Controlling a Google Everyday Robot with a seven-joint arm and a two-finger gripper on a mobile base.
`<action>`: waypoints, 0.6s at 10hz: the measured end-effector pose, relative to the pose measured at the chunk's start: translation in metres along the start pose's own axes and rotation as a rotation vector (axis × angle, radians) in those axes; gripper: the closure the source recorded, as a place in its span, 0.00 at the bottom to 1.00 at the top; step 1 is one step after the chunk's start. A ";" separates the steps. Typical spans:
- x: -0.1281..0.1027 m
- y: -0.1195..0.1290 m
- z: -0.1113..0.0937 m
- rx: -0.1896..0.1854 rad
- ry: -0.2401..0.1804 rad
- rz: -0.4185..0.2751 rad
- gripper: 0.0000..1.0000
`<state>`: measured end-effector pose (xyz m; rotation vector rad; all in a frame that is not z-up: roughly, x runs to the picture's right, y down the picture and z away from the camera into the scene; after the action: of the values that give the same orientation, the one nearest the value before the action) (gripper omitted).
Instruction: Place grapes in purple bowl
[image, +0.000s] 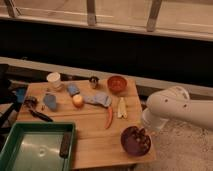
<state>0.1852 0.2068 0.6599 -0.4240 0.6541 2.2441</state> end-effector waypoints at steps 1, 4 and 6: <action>0.006 -0.002 0.011 -0.003 0.020 0.015 0.77; 0.019 0.001 0.036 -0.021 0.068 0.049 0.46; 0.019 0.006 0.038 -0.031 0.071 0.051 0.27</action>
<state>0.1644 0.2356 0.6833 -0.5093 0.6742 2.2985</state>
